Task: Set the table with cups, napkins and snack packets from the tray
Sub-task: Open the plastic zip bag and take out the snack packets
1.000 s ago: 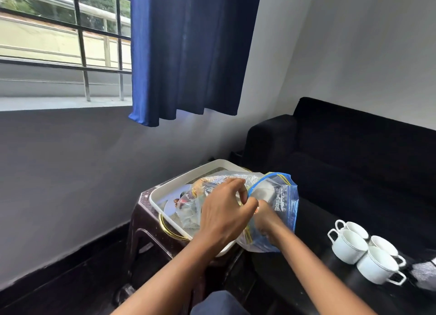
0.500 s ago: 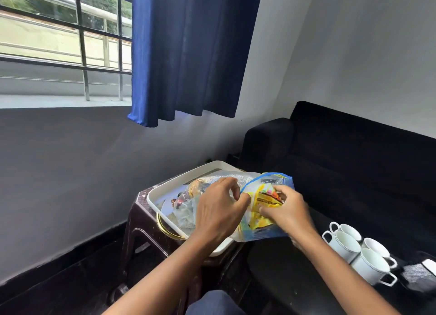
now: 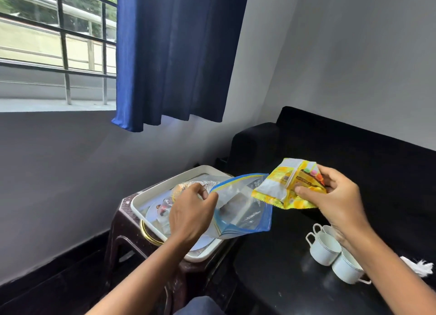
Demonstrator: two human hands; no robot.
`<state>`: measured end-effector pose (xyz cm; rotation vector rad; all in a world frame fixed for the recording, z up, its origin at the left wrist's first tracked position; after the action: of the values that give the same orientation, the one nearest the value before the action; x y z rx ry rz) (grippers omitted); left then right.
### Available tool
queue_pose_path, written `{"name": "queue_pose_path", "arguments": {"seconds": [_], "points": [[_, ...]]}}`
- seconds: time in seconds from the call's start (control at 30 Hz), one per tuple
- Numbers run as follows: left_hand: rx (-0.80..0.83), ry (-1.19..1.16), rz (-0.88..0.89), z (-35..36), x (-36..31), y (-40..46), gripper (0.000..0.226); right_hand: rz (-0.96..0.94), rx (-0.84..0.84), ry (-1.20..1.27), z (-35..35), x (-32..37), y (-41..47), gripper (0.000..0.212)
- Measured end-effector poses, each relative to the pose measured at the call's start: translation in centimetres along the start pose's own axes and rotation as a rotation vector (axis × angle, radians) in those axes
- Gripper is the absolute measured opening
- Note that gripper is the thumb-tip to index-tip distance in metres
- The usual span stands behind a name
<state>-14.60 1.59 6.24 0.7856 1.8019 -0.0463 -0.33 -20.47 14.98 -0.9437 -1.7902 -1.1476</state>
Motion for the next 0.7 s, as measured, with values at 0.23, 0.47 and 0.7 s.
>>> {"name": "queue_pose_path", "arguments": {"seconds": [0.23, 0.47, 0.7], "points": [[-0.120, -0.152, -0.140, -1.3, 0.6, 0.5, 0.020, 0.075, -0.252, 0.119, -1.0, -3.2, 3.5, 0.046], [-0.329, -0.195, -0.128, -2.7, 0.0, 0.3, 0.025, 0.260, -0.405, 0.090, 1.8, -9.3, 5.7, 0.049], [-0.406, -0.251, -0.096, -2.8, -0.2, 0.3, 0.025, 0.345, -0.357, 0.032, 7.4, -11.5, 6.8, 0.045]]}}
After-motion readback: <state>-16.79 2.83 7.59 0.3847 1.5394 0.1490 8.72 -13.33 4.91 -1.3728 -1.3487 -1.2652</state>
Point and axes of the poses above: each hand's wrist, its own y-axis towards the middle knuckle, its own z-axis out of the palm, x = y × z, the point moved 5 cm from there along y, towards the middle knuckle, and after that the axes turned 8 degrees about z, right-handed, at the moved point
